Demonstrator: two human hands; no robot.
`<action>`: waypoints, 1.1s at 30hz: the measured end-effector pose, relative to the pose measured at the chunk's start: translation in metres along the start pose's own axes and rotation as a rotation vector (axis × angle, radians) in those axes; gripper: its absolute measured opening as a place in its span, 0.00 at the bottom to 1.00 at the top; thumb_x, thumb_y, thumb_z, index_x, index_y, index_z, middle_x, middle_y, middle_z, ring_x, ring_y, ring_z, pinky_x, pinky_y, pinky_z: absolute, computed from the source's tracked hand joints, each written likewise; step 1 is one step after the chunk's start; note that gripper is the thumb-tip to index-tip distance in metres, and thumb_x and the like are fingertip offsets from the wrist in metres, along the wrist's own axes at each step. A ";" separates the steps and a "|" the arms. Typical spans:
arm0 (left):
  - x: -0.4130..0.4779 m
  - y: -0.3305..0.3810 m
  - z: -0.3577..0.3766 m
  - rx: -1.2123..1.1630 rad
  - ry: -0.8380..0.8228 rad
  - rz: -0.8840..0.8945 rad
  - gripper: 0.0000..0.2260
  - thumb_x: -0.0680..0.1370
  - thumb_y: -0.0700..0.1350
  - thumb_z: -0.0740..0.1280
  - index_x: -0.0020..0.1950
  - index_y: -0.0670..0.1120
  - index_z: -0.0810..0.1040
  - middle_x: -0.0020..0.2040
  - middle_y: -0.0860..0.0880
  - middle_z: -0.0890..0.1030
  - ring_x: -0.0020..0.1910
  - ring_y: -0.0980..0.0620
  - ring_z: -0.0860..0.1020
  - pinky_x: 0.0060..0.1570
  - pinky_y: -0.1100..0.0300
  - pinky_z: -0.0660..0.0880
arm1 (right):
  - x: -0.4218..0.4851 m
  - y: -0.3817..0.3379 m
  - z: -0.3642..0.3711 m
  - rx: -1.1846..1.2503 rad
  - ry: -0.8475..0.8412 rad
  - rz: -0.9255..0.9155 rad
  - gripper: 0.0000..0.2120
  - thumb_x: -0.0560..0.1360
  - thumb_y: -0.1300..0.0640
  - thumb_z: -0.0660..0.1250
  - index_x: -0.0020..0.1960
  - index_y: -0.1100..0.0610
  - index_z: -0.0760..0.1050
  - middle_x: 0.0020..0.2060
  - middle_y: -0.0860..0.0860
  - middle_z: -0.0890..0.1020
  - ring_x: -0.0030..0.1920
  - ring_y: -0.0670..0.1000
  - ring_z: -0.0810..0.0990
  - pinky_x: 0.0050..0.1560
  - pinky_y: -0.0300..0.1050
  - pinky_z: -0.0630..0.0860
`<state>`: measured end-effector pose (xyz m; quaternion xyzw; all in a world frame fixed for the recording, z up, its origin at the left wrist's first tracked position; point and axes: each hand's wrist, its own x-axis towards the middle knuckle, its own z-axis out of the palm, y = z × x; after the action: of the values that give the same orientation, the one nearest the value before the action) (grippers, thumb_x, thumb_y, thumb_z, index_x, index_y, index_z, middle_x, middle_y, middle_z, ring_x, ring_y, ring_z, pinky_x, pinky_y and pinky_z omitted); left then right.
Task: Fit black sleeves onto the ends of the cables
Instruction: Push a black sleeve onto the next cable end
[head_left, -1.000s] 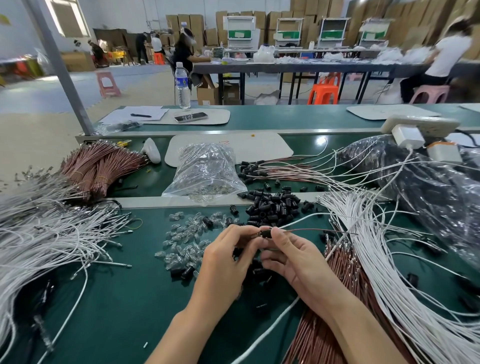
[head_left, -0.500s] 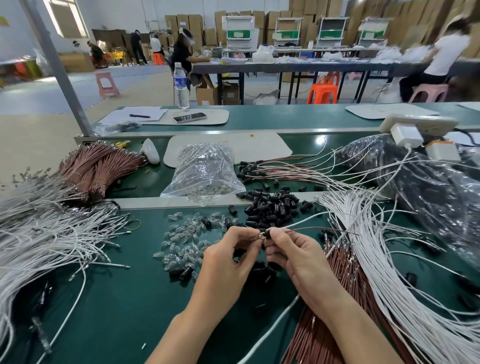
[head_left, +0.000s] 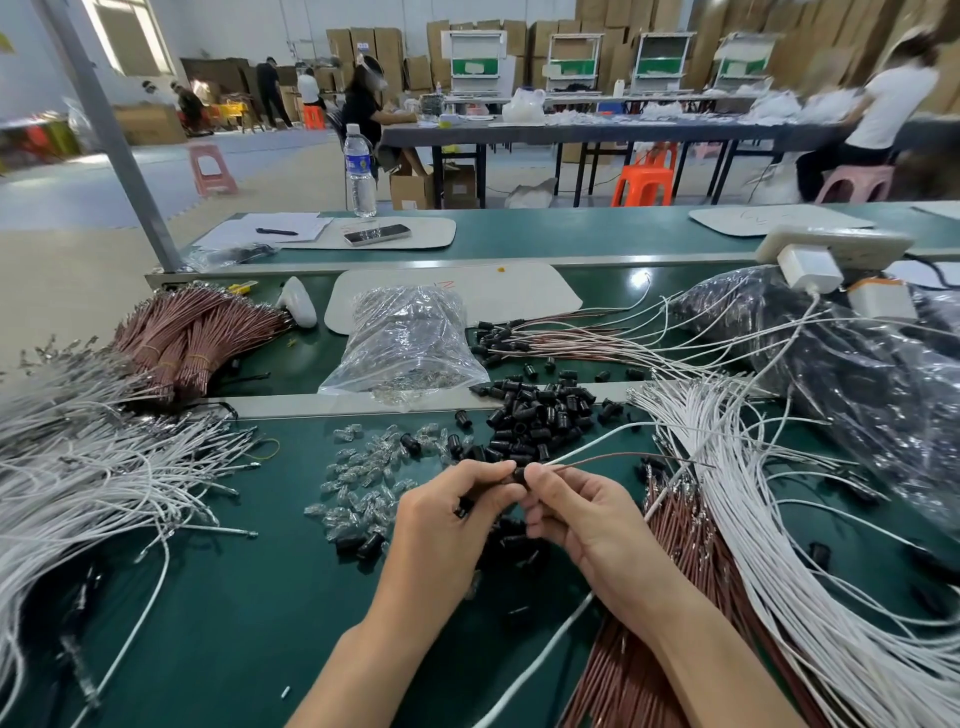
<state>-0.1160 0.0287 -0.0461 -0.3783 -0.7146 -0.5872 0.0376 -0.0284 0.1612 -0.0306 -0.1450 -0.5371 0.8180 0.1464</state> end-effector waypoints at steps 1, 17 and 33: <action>0.001 -0.001 0.000 -0.006 -0.003 0.002 0.15 0.75 0.39 0.75 0.53 0.58 0.83 0.50 0.65 0.85 0.49 0.64 0.83 0.50 0.73 0.75 | 0.000 0.000 0.000 0.003 -0.003 0.010 0.12 0.66 0.47 0.76 0.41 0.56 0.87 0.36 0.54 0.83 0.35 0.46 0.81 0.39 0.38 0.80; 0.000 -0.002 0.004 0.310 -0.110 0.053 0.11 0.80 0.64 0.60 0.60 0.64 0.72 0.51 0.69 0.77 0.53 0.64 0.75 0.53 0.70 0.71 | 0.001 0.002 0.002 -0.036 0.179 -0.110 0.07 0.66 0.50 0.77 0.44 0.50 0.85 0.42 0.54 0.87 0.45 0.52 0.87 0.43 0.39 0.82; 0.002 -0.005 0.004 0.397 -0.076 -0.022 0.09 0.81 0.61 0.53 0.55 0.60 0.67 0.42 0.65 0.76 0.51 0.67 0.71 0.53 0.73 0.63 | 0.004 0.005 0.001 -0.073 0.068 -0.129 0.12 0.73 0.54 0.70 0.50 0.62 0.77 0.47 0.58 0.88 0.50 0.55 0.87 0.43 0.37 0.81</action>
<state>-0.1185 0.0335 -0.0502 -0.3777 -0.8214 -0.4202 0.0781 -0.0329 0.1600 -0.0347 -0.1431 -0.5695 0.7813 0.2117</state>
